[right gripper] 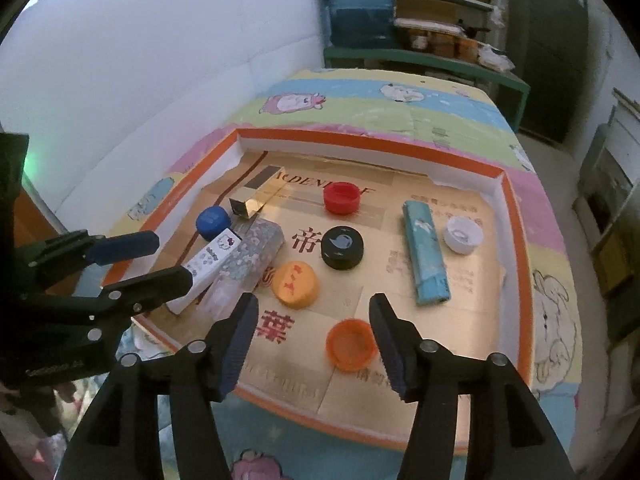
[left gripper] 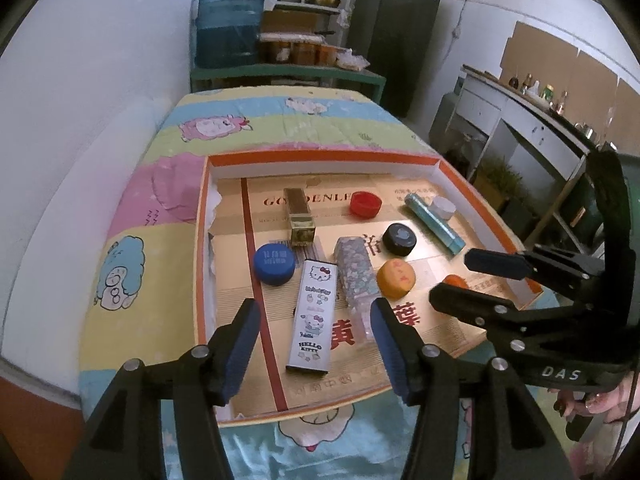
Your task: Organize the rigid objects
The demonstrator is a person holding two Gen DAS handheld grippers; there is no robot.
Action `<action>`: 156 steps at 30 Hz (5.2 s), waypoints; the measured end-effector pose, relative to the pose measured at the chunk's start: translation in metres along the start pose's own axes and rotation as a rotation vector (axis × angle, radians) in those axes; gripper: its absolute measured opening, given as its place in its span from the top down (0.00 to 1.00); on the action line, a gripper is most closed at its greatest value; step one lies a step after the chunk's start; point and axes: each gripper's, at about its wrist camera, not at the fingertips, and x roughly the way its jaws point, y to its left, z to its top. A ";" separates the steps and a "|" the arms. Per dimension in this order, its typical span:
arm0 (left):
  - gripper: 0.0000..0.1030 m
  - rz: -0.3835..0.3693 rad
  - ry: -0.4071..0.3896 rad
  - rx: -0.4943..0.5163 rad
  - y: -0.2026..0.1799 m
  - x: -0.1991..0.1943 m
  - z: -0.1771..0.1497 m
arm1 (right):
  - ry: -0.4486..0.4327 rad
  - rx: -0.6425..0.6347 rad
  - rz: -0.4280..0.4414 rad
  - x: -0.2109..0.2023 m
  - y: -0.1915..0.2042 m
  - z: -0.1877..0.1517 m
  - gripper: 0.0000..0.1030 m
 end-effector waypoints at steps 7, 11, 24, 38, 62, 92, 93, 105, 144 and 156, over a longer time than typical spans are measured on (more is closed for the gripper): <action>0.44 -0.009 -0.043 -0.017 -0.006 -0.018 -0.004 | -0.025 0.039 -0.012 -0.026 -0.002 -0.010 0.35; 0.45 -0.010 -0.058 -0.025 -0.009 -0.028 -0.008 | -0.039 0.050 -0.022 -0.039 0.000 -0.016 0.35; 0.45 0.029 -0.125 -0.034 -0.016 -0.070 -0.022 | -0.096 0.060 -0.062 -0.079 0.014 -0.033 0.35; 0.45 0.065 -0.213 -0.022 -0.043 -0.124 -0.043 | -0.188 0.066 -0.157 -0.130 0.037 -0.058 0.35; 0.45 0.178 -0.280 -0.045 -0.083 -0.184 -0.089 | -0.291 0.053 -0.255 -0.200 0.077 -0.110 0.35; 0.45 0.282 -0.256 -0.069 -0.082 -0.176 -0.099 | -0.319 0.070 -0.314 -0.199 0.086 -0.123 0.35; 0.45 0.283 -0.254 -0.069 -0.082 -0.176 -0.099 | -0.318 0.071 -0.313 -0.199 0.086 -0.123 0.35; 0.45 0.289 -0.247 -0.066 -0.081 -0.172 -0.099 | -0.308 0.076 -0.312 -0.192 0.082 -0.123 0.35; 0.45 0.290 -0.252 -0.073 -0.080 -0.170 -0.104 | -0.318 0.065 -0.315 -0.191 0.087 -0.122 0.35; 0.45 0.289 -0.252 -0.073 -0.080 -0.170 -0.104 | -0.318 0.064 -0.316 -0.191 0.088 -0.122 0.35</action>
